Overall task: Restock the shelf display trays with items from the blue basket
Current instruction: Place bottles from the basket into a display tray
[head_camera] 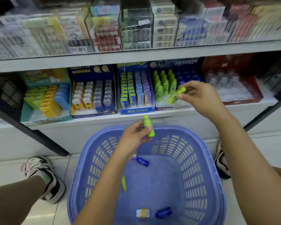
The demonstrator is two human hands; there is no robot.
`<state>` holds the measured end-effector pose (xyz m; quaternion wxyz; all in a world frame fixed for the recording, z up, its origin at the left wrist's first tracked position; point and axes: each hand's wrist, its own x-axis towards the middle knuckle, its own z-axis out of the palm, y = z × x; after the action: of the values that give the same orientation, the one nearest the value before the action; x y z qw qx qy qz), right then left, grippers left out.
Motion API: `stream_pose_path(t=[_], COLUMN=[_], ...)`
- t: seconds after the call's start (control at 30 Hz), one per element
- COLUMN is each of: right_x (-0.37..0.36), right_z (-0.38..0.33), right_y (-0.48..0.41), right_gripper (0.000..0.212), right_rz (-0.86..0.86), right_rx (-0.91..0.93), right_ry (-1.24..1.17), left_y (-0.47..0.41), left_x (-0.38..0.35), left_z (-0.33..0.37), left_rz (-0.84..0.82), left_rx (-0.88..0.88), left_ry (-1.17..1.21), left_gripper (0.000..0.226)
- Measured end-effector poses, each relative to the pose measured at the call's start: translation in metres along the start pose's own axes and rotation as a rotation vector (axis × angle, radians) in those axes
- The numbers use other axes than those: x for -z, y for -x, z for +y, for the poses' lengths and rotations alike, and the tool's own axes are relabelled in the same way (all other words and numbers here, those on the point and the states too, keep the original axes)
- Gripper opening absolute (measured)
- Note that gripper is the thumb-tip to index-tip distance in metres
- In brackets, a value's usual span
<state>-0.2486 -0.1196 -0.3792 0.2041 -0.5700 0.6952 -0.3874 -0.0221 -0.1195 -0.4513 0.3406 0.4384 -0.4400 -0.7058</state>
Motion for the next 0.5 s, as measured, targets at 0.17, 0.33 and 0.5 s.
stream_pose_path(t=[0.17, 0.33, 0.5], right_x=[-0.004, -0.018, -0.023], right_z=[0.006, 0.011, 0.008], right_y=[-0.047, -0.075, -0.091], right_gripper=[0.035, 0.042, 0.046], right_rz=[-0.065, -0.238, -0.363], right_rx=[0.129, 0.147, 0.094], right_ry=[0.300, 0.449, 0.557], left_y=[0.005, -0.001, -0.009], left_x=[-0.019, -0.019, -0.011], left_z=[0.013, 0.012, 0.009], left_rz=[0.064, 0.081, 0.098], left_rx=[-0.103, -0.096, -0.115], left_ry=[-0.006, 0.020, -0.011], left_gripper=[0.015, 0.019, 0.022])
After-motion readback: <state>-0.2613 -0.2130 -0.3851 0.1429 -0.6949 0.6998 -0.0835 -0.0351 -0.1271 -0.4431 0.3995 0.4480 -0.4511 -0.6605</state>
